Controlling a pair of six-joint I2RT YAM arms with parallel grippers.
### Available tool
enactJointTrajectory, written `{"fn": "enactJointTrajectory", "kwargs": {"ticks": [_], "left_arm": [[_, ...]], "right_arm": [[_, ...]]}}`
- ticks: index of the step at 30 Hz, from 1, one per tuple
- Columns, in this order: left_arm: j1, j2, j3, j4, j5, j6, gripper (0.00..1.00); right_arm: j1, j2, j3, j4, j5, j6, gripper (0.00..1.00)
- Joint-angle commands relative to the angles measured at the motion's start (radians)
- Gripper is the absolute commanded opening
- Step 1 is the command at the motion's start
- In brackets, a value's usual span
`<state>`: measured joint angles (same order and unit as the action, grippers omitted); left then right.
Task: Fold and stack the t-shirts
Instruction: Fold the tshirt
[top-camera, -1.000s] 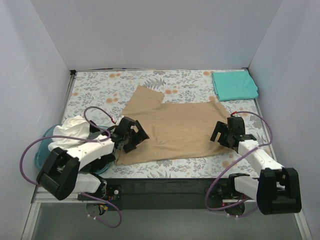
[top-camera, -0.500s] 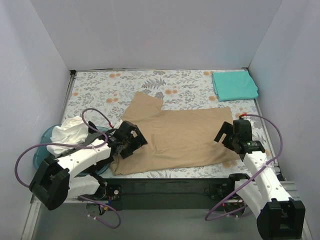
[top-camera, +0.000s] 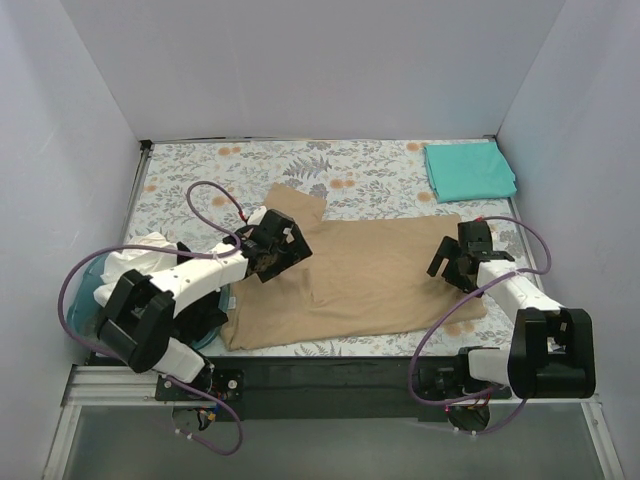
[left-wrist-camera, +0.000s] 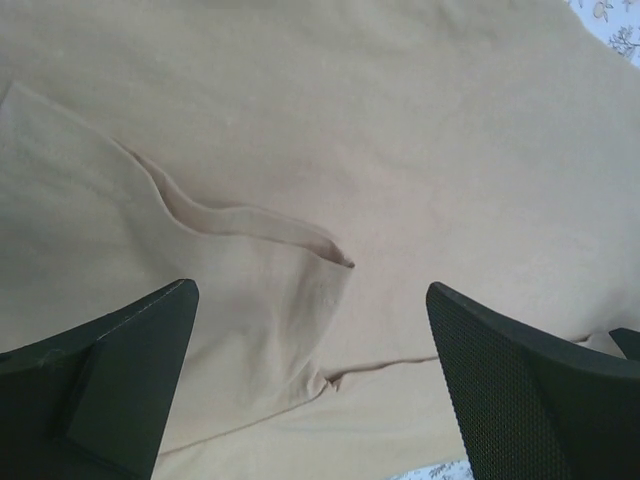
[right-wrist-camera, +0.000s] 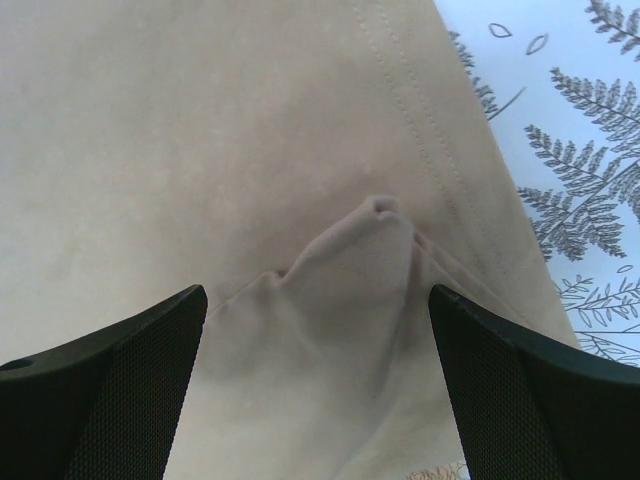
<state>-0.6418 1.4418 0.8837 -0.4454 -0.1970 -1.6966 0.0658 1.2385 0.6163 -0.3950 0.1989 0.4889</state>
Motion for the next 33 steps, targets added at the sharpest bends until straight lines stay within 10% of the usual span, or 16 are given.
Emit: {"fn": "enactJointTrajectory", "kwargs": {"ticks": [1,26,33], "left_arm": [[0.021,0.048,0.046,0.019,-0.033,0.04,0.98],[0.083,0.045,-0.161,0.103,-0.062,-0.025,0.98],[0.083,0.012,-0.186,0.106,-0.085,-0.038,0.98]], "right_arm": [[-0.047,0.016,-0.021,0.065,-0.013,-0.019,0.98],[-0.254,-0.07,0.092,0.028,-0.423,-0.276,0.97],[-0.254,0.025,0.138,0.024,-0.28,-0.257,0.71]]}}
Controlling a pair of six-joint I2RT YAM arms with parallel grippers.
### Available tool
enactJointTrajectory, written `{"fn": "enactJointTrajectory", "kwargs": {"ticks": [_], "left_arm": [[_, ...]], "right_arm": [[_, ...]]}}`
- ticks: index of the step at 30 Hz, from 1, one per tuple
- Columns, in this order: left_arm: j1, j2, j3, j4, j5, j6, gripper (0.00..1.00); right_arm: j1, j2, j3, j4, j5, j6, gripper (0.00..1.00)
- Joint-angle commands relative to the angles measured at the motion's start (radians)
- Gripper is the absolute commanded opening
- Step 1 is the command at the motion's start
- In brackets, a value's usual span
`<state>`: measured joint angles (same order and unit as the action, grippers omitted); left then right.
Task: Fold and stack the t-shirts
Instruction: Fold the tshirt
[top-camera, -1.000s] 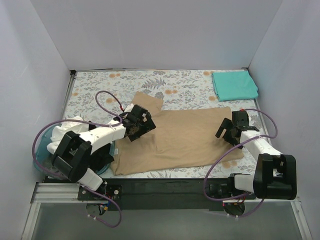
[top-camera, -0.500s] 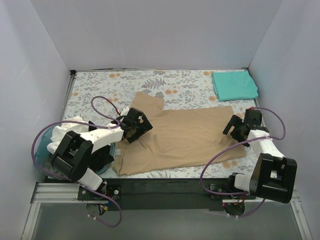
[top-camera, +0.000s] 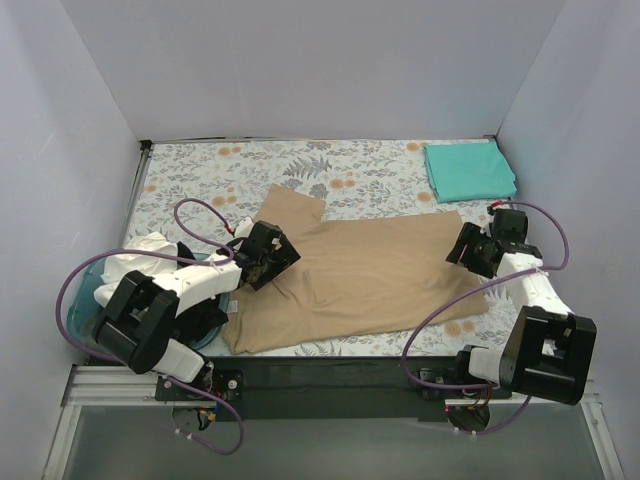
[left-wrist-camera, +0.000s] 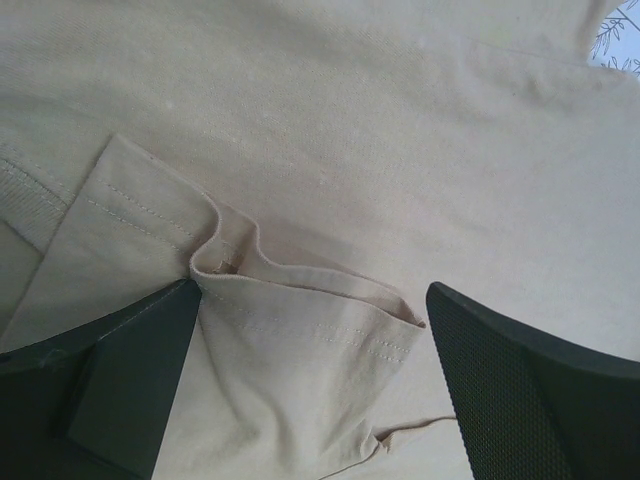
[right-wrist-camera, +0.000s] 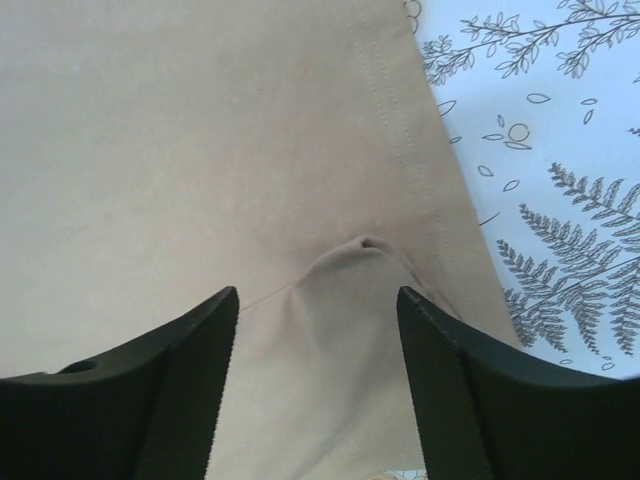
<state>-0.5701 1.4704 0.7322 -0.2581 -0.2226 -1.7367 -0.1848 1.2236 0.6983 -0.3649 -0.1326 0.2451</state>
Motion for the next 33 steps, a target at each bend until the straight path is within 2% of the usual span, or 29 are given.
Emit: {"fn": "enactJointTrajectory", "kwargs": {"ticks": [1,11,15,17,18,19,25,28,29,30,31,33], "left_arm": [[0.012,-0.016,-0.037,-0.079,-0.061,0.002,0.98],[0.013,-0.01,-0.031,-0.081,-0.055,0.003,0.98],[0.013,-0.01,-0.031,-0.081,-0.06,0.003,0.98],[0.013,-0.012,-0.031,-0.081,-0.06,0.005,0.98],[0.015,-0.013,-0.034,-0.081,-0.06,0.005,0.98],[0.015,-0.013,-0.033,-0.081,-0.06,0.005,0.98],[0.013,-0.009,-0.036,-0.082,-0.063,0.003,0.98],[0.013,-0.009,-0.033,-0.084,-0.066,0.003,0.98],[0.013,-0.009,-0.034,-0.082,-0.067,0.005,0.98],[0.013,-0.007,-0.033,-0.084,-0.069,0.003,0.98],[0.013,-0.007,-0.033,-0.084,-0.069,0.003,0.98],[0.013,-0.009,-0.033,-0.086,-0.073,0.002,0.98]], "right_arm": [[-0.004,0.053,0.067,-0.009,0.063,-0.009,0.68],[0.002,0.165,0.093,-0.011,0.088,0.016,0.5],[0.004,0.18,0.096,-0.011,0.125,0.033,0.2],[0.005,0.185,0.101,-0.014,0.128,0.037,0.13],[0.005,0.186,0.107,-0.017,0.174,0.037,0.05],[0.005,0.188,0.11,-0.017,0.185,0.04,0.03],[0.005,0.22,0.174,-0.065,0.267,0.078,0.03],[0.005,0.24,0.201,-0.097,0.294,0.098,0.07],[0.005,0.252,0.21,-0.101,0.295,0.103,0.12],[0.005,0.26,0.216,-0.109,0.295,0.108,0.31],[0.005,0.273,0.222,-0.123,0.294,0.111,0.39],[0.007,0.28,0.233,-0.131,0.295,0.112,0.5]]}}
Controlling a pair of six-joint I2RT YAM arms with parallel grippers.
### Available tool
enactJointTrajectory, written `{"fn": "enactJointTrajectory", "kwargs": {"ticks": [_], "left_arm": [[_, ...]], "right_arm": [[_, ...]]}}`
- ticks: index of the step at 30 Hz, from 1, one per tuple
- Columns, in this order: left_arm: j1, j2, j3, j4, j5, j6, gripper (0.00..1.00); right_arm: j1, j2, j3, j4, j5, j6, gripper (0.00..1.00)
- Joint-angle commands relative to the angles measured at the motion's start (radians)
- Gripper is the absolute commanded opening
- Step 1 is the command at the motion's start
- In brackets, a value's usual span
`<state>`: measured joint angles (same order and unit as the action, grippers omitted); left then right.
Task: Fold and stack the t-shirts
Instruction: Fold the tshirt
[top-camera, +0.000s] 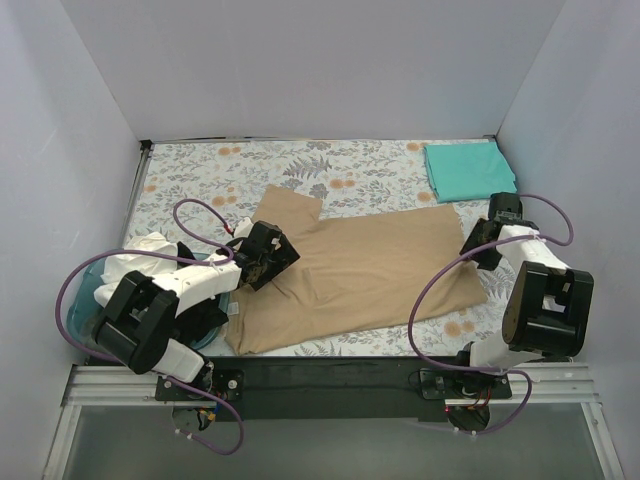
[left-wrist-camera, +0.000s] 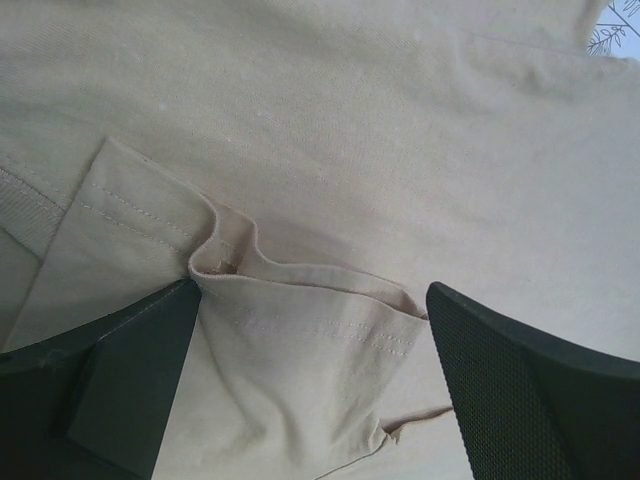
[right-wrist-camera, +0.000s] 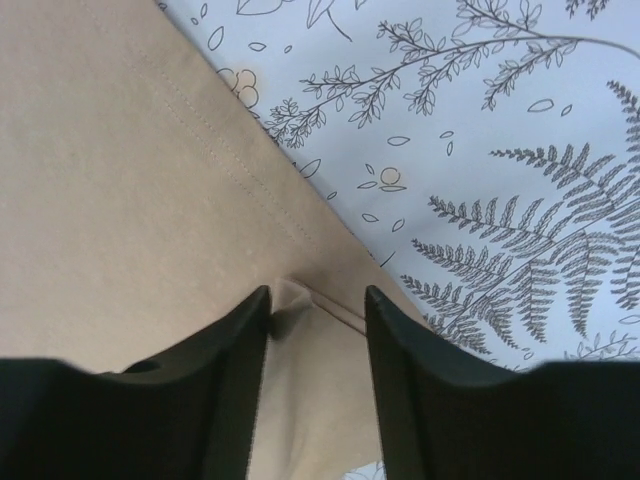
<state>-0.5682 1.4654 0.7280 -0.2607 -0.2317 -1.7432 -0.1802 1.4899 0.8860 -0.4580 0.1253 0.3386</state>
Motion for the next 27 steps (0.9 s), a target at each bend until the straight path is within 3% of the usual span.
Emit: {"fn": "enactJointTrajectory", "kwargs": {"ticks": [1,3,8,14,18,27], "left_arm": [[0.011,-0.002,-0.027,-0.084,-0.064,0.008,0.98],[0.011,-0.002,-0.024,-0.086,-0.061,0.008,0.98],[0.013,0.001,-0.021,-0.087,-0.054,0.008,0.98],[0.011,-0.014,-0.021,-0.089,-0.047,0.011,0.98],[0.011,-0.025,-0.029,-0.089,-0.046,0.01,0.98],[0.011,-0.016,-0.029,-0.086,-0.038,0.011,0.98]], "right_arm": [[0.002,0.009,0.05,-0.039,0.037,0.019,0.55],[0.002,-0.005,0.062,-0.038,-0.002,-0.007,0.65],[0.004,-0.141,0.03,-0.007,-0.199,-0.075,0.65],[-0.008,-0.289,-0.059,-0.039,0.013,-0.033,0.6],[-0.013,-0.26,-0.101,-0.064,0.051,-0.023,0.47],[-0.013,-0.111,-0.078,-0.034,-0.004,-0.044,0.46]]}}
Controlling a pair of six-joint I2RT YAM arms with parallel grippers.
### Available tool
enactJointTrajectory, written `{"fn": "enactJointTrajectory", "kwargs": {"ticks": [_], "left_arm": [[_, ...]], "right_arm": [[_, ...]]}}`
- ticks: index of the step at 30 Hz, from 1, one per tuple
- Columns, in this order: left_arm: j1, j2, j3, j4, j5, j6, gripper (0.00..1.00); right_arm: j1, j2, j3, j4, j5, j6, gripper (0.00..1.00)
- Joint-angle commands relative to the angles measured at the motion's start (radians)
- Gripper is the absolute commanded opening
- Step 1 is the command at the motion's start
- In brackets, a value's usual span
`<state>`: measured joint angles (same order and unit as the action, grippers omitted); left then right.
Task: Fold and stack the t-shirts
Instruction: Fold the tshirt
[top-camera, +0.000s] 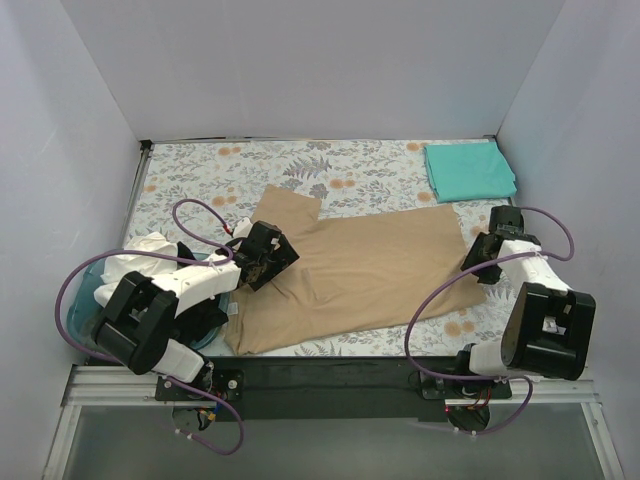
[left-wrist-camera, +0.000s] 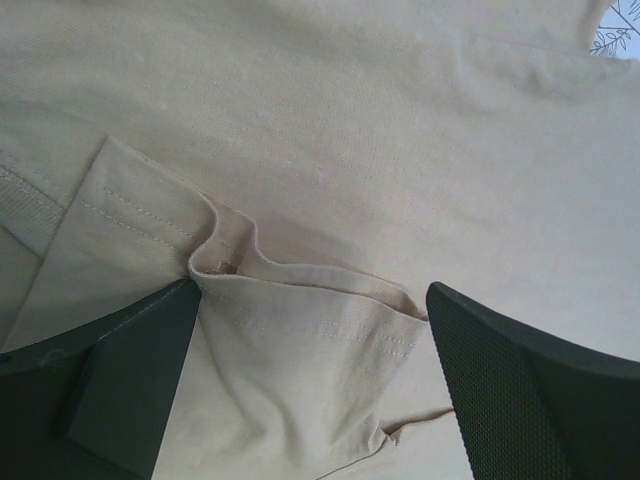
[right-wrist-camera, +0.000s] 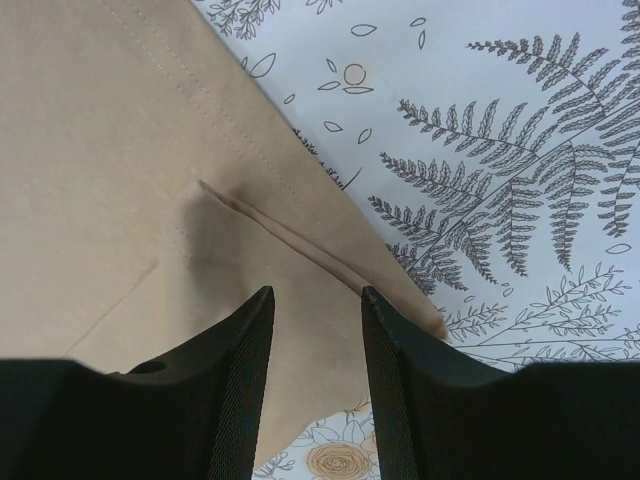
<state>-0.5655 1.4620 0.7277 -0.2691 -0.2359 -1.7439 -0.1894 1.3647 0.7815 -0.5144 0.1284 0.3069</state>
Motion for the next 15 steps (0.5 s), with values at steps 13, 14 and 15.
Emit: {"fn": "enactJointTrajectory", "kwargs": {"ticks": [13,14,15], "left_arm": [[0.01,0.015,-0.027,-0.079,-0.042,0.009,0.98],[0.009,0.015,-0.025,-0.079,-0.043,0.006,0.98],[0.01,0.015,-0.027,-0.079,-0.043,0.006,0.98]], "right_arm": [[-0.002,0.125,0.005,0.05,0.08,0.011,0.33],[-0.002,0.128,0.005,0.045,0.086,0.017,0.23],[-0.002,0.129,0.005,0.039,0.106,0.023,0.17]]}}
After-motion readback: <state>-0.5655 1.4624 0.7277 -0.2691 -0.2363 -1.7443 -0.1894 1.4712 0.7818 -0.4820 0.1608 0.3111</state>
